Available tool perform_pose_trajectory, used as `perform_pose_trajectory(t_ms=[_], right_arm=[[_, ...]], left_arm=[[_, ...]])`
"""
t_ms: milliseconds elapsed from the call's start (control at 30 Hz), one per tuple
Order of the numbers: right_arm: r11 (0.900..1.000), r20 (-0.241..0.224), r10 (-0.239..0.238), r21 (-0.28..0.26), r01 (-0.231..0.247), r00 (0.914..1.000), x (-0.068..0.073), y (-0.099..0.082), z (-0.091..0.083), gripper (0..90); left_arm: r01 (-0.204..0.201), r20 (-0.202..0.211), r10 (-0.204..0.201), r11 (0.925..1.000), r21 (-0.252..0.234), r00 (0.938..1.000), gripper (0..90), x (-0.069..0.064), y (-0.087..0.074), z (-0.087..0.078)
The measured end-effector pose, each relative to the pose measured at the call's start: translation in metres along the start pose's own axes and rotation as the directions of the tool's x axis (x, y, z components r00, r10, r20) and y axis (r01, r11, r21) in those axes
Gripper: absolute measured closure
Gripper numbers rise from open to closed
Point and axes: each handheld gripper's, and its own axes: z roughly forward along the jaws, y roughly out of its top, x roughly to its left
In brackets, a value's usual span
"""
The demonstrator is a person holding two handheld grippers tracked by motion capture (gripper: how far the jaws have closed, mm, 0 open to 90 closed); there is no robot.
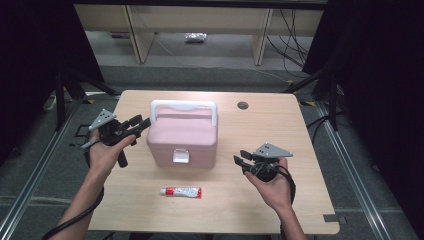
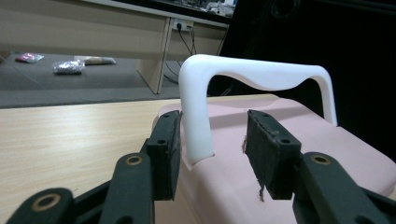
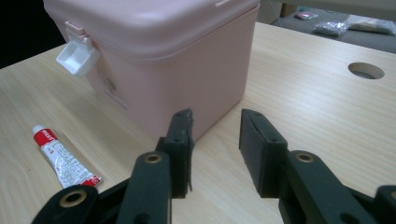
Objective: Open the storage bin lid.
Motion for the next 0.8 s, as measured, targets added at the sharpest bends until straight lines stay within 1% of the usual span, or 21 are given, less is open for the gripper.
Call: perform_pose_trajectory(t_ms=[33, 67, 133, 167, 200, 233, 267, 300, 333, 367, 400, 467, 533, 567, 667, 700, 733, 800], right_arm=[[0.9999, 0.012, -0.002, 0.013, 0.002, 0.9999, 0.003, 0.000, 0.000, 65.8], [0.9997, 0.015, -0.023, 0.001, 0.023, 0.9996, 0.002, 0.000, 0.001, 65.8], [0.9998, 0.013, -0.020, -0.003, 0.020, 0.9997, 0.003, 0.000, 0.002, 65.8], [1.0000, 0.000, 0.000, 0.003, 0.000, 1.0000, 0.006, 0.001, 0.003, 65.8], [1.0000, 0.000, 0.000, 0.003, 0.000, 1.0000, 0.006, 0.001, 0.003, 65.8], [0.9997, -0.006, -0.024, 0.007, 0.024, 0.9997, 0.006, 0.002, 0.004, 65.8], [0.9999, -0.015, -0.015, 0.006, 0.015, 0.9998, 0.007, 0.001, 0.006, 65.8], [0.9999, -0.014, 0.000, 0.015, 0.001, 0.9999, 0.009, 0.002, 0.006, 65.8], [0.9999, -0.014, 0.000, 0.015, 0.001, 0.9999, 0.009, 0.002, 0.006, 65.8], [0.9996, -0.013, -0.022, 0.019, 0.023, 0.9997, 0.010, 0.002, 0.007, 65.8], [0.9997, -0.026, -0.023, 0.009, 0.024, 0.9994, 0.010, 0.002, 0.008, 65.8], [0.9993, -0.014, -0.035, 0.011, 0.035, 0.9993, 0.012, 0.004, 0.008, 65.8], [0.9996, -0.018, -0.027, 0.009, 0.027, 0.9995, 0.013, 0.004, 0.009, 65.8], [0.9990, -0.019, -0.043, 0.014, 0.044, 0.9989, 0.014, 0.005, 0.009, 65.8], [0.9993, -0.025, -0.038, 0.001, 0.038, 0.9990, 0.017, 0.005, 0.011, 65.9], [0.9988, -0.027, -0.049, 0.008, 0.049, 0.9984, 0.017, 0.005, 0.011, 65.8], [0.9992, -0.038, -0.036, 0.016, 0.037, 0.9986, 0.019, 0.005, 0.012, 66.0], [0.9993, -0.036, -0.034, 0.014, 0.035, 0.9987, 0.020, 0.005, 0.013, 66.0]], left_arm=[[0.006, -0.004, -0.006, 0.9999, 0.010, 1.0000, 55.4, 0.000, 0.002, 0.004], [0.006, -0.004, -0.006, 0.9999, 0.010, 1.0000, 55.4, 0.000, 0.002, 0.004], [0.013, -0.008, -0.013, 0.9998, 0.017, 0.9999, 55.4, 0.001, 0.003, 0.007], [0.013, -0.011, -0.013, 0.9997, 0.022, 0.9998, 55.3, 0.001, 0.003, 0.008], [0.012, -0.013, -0.012, 0.9996, 0.024, 0.9998, 55.3, 0.001, 0.004, 0.010], [0.015, -0.017, -0.014, 0.9993, 0.035, 0.9997, 54.9, 0.002, 0.004, 0.012], [0.019, -0.020, -0.018, 0.9991, 0.038, 0.9996, 54.6, 0.002, 0.004, 0.014], [0.027, -0.032, -0.026, 0.9985, 0.048, 0.9992, 54.3, 0.004, 0.005, 0.019], [0.027, -0.032, -0.026, 0.9985, 0.048, 0.9992, 54.1, 0.004, 0.005, 0.019], [0.030, -0.037, -0.028, 0.9982, 0.052, 0.9989, 54.1, 0.005, 0.005, 0.021], [0.031, -0.041, -0.029, 0.9981, 0.053, 0.9987, 54.1, 0.006, 0.006, 0.024], [0.037, -0.044, -0.035, 0.9974, 0.061, 0.9984, 54.3, 0.006, 0.007, 0.029], [0.034, -0.040, -0.031, 0.9974, 0.064, 0.9987, 54.4, 0.006, 0.008, 0.031], [0.035, -0.043, -0.032, 0.9970, 0.068, 0.9985, 55.0, 0.005, 0.008, 0.033], [0.036, -0.045, -0.033, 0.9961, 0.080, 0.9984, 56.6, 0.004, 0.009, 0.037], [0.041, -0.049, -0.037, 0.9957, 0.083, 0.9981, 57.4, 0.004, 0.009, 0.038], [0.046, -0.046, -0.042, 0.9954, 0.085, 0.9980, 59.4, 0.004, 0.009, 0.039], [0.047, -0.052, -0.042, 0.9951, 0.087, 0.9978, 60.8, 0.003, 0.010, 0.040]])
